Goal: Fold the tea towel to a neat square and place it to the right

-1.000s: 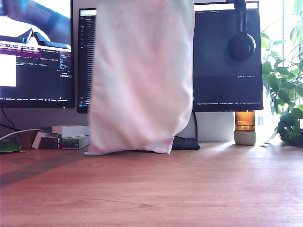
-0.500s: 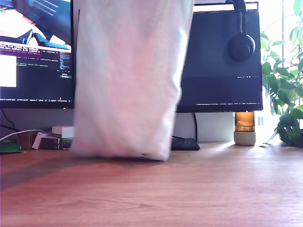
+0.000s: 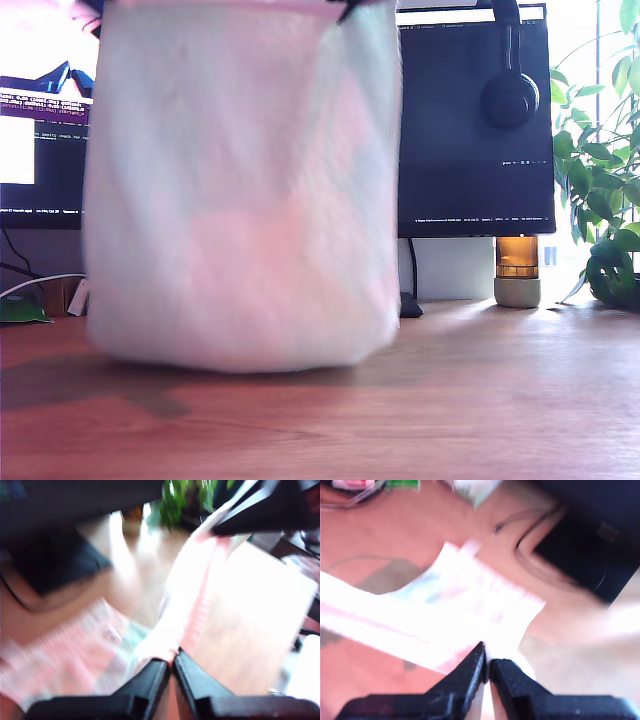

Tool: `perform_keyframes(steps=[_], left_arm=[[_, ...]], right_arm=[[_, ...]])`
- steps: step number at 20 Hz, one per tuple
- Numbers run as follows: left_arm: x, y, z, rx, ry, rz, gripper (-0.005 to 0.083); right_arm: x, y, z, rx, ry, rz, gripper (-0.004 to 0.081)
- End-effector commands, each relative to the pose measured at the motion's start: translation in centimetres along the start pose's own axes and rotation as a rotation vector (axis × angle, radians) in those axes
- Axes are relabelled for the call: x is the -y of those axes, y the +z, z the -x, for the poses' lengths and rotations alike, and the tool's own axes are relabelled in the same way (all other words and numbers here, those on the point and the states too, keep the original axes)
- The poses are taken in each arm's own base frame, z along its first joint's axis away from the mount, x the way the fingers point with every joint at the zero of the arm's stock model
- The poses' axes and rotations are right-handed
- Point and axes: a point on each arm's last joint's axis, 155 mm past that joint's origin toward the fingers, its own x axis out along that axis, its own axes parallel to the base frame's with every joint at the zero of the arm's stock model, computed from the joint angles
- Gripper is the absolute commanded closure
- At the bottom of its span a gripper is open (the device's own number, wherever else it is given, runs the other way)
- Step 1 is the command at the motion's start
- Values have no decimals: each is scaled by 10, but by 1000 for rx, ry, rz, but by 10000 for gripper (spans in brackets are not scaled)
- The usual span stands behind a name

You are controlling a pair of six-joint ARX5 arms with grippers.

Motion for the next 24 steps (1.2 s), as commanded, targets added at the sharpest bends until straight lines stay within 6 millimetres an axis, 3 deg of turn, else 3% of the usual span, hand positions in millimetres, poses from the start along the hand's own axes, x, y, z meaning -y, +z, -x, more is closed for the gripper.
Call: perform_keyframes(steps=[1, 5, 10, 14, 16, 18, 22, 24], left_arm=[[-3, -22, 8, -10, 39, 46, 795], [8, -64, 11, -34, 21, 127, 795], [26, -93, 9, -47, -22, 189, 795], [45, -100, -4, -62, -101, 186, 795], [57, -103, -12, -61, -139, 162, 795], [57, -109, -22, -66, -104, 156, 795], [73, -100, -34, -8, -99, 155, 787], [72, -101, -38, 3, -27, 173, 709]], right_arm=[[24, -21, 19, 13, -74, -49, 782], [1, -72, 10, -28, -36, -72, 782], [-43, -99, -15, -12, 43, -90, 782], [-69, -80, -20, 71, 102, -88, 783], [-72, -64, -19, 131, 115, -96, 782], [-71, -50, -17, 182, 128, -114, 782], [-75, -36, -22, 225, 141, -110, 783], [-76, -30, -27, 240, 143, -111, 782]])
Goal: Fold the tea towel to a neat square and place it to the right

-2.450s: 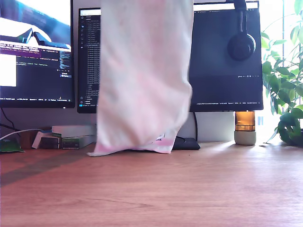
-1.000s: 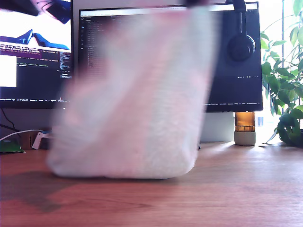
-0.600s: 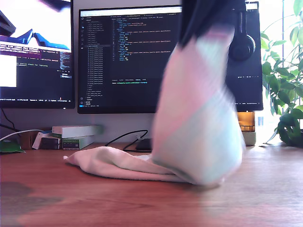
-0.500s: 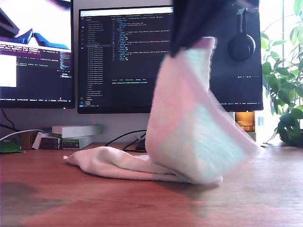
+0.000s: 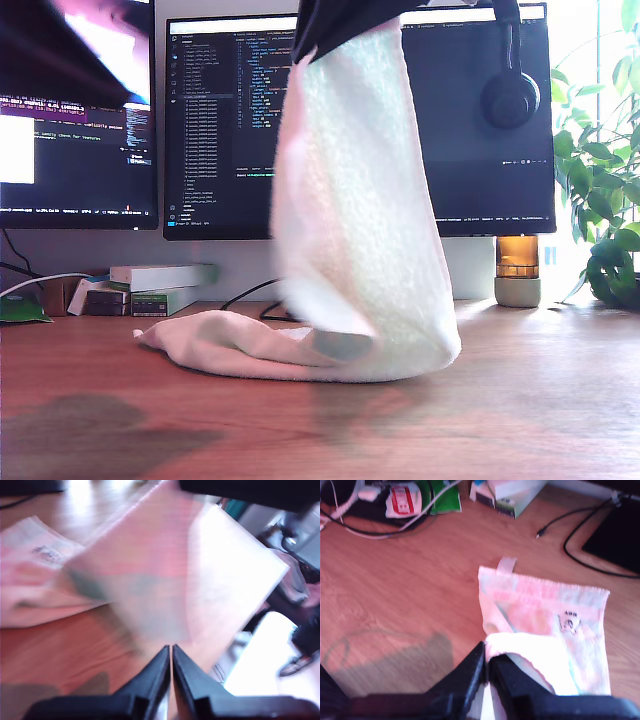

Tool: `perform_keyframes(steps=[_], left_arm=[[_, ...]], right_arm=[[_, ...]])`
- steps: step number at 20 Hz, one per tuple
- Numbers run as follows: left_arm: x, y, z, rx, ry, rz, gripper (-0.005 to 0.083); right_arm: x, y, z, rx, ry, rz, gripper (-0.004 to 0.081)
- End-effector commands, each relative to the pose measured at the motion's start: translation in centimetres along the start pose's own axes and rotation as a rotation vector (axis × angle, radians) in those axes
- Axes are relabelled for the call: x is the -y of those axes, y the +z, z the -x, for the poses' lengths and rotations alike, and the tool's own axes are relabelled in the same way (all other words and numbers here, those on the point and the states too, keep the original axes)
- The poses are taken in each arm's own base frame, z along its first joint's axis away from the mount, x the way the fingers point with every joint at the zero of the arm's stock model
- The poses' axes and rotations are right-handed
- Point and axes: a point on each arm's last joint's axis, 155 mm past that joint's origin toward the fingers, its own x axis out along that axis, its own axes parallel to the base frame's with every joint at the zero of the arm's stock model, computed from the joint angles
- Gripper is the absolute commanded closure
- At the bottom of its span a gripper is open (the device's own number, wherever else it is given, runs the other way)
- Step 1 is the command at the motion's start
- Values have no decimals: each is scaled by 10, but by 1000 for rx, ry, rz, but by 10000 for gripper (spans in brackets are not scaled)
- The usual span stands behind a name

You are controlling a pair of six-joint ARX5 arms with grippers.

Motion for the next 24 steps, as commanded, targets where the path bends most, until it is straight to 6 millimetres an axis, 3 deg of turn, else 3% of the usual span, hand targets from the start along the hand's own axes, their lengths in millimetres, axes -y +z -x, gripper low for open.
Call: perform_keyframes(steps=[1, 5, 9, 12, 16, 24], left_arm=[[-4, -3, -3, 13, 60, 6, 666], [1, -5, -8, 57, 162, -56, 498], [13, -23, -38, 40, 229, -110, 497], [1, -38, -55, 41, 379, -205, 496], [-3, -45, -68, 62, 455, -258, 399], [5, -21, -75, 187, 442, -193, 358]], right_arm=[[-2, 7, -7, 14, 5, 1, 783], [1, 9, -13, 13, 3, -8, 782], [4, 10, -14, 15, 1, -13, 782], [4, 10, -14, 15, -1, -13, 782], [5, 10, -14, 13, -2, -12, 783], [15, 6, -14, -8, -22, 4, 782]])
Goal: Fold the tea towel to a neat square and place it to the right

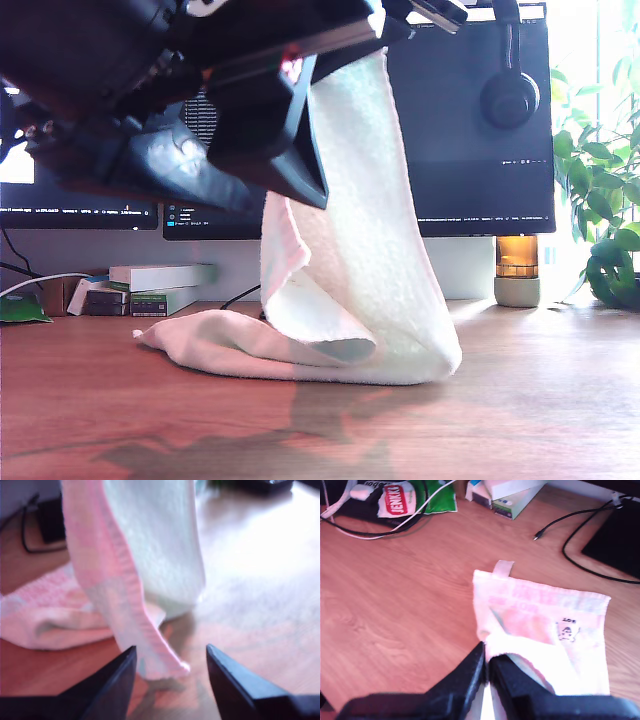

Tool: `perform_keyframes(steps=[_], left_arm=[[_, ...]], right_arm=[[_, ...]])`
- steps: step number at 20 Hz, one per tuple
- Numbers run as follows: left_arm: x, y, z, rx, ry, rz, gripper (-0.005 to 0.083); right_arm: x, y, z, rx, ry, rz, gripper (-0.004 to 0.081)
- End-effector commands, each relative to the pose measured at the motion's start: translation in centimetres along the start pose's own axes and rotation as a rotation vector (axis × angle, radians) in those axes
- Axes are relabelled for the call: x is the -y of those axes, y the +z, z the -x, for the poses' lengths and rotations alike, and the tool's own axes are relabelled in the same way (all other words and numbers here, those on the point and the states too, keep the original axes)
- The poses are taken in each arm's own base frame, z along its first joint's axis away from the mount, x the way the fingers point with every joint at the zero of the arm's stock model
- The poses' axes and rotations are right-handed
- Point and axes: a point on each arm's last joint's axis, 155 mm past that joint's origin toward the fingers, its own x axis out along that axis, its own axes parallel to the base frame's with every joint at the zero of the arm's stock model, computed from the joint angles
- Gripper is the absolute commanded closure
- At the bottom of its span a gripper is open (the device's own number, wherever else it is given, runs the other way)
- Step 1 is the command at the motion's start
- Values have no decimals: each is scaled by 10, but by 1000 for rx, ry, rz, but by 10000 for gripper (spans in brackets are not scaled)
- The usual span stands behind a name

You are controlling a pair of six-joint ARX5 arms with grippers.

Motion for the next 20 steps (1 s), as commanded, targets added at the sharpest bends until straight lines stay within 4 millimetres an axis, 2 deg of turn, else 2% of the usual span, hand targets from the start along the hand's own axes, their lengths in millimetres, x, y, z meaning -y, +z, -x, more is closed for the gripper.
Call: perform_keyframes(steps=[1, 6, 8, 12, 18, 19, 20], left_arm=[[-6, 1, -4, 12, 22, 18, 358], [-19, 2, -25, 26, 68, 62, 358], [-12, -3, -35, 15, 38, 74, 358], [-3, -1, -39, 30, 6, 95, 358], [-14, -13, -53, 7, 48, 89, 359], [-15, -15, -54, 1, 51, 84, 366], [-15, -16, -54, -2, 53, 81, 411]], right_arm=[[2, 4, 0, 1, 0, 1, 783], [-1, 2, 0, -6, 17, 0, 782], [-2, 2, 0, -8, 24, 0, 783], [-2, 2, 0, -8, 25, 0, 782], [-7, 1, 0, -13, 49, 0, 782], [-7, 1, 0, -14, 49, 0, 783], [-7, 1, 0, -14, 49, 0, 782]])
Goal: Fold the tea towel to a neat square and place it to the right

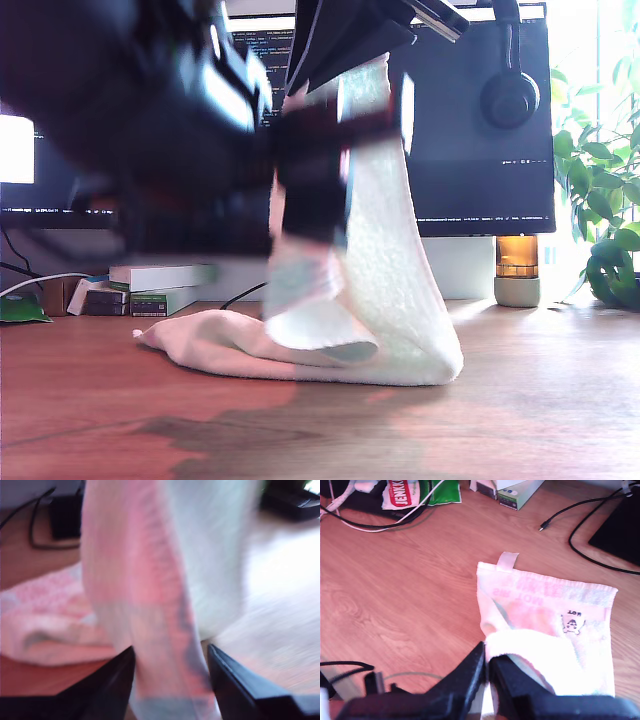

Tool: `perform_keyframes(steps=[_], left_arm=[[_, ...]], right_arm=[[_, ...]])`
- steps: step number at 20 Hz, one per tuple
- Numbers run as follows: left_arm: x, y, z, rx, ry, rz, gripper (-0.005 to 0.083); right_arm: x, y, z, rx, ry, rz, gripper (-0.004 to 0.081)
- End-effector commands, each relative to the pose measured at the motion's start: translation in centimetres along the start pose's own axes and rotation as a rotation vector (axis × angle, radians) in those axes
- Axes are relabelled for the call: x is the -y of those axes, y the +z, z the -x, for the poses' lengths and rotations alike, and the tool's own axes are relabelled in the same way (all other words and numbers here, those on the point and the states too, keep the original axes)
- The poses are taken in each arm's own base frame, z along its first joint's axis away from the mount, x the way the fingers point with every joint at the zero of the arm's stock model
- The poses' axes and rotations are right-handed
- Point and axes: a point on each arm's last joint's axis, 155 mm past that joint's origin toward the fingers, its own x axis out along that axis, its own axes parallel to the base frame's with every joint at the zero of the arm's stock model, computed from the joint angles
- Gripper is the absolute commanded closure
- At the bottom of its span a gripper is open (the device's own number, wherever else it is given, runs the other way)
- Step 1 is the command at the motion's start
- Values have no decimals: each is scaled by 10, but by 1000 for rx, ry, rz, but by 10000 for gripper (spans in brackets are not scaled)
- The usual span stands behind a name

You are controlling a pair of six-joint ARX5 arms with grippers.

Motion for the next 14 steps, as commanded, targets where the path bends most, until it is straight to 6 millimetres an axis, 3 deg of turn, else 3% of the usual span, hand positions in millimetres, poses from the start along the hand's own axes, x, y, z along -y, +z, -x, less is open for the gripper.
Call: perform_keyframes(steps=[1, 3, 6, 9, 14], left_arm=[[0, -5, 1, -7, -2, -12, 503], [0, -4, 1, -4, -4, -31, 666], [-1, -2, 3, -4, -4, -81, 798], [-5, 2, 12, -14, -1, -124, 797], [-24, 30, 44, 4, 9, -206, 797]], right_arm=[[-2, 6, 0, 13, 4, 5, 782], [-2, 6, 0, 13, 4, 5, 782], [-1, 5, 0, 10, 3, 6, 782], [3, 3, 0, -1, -7, 20, 782], [13, 1, -1, -14, -28, 21, 782]])
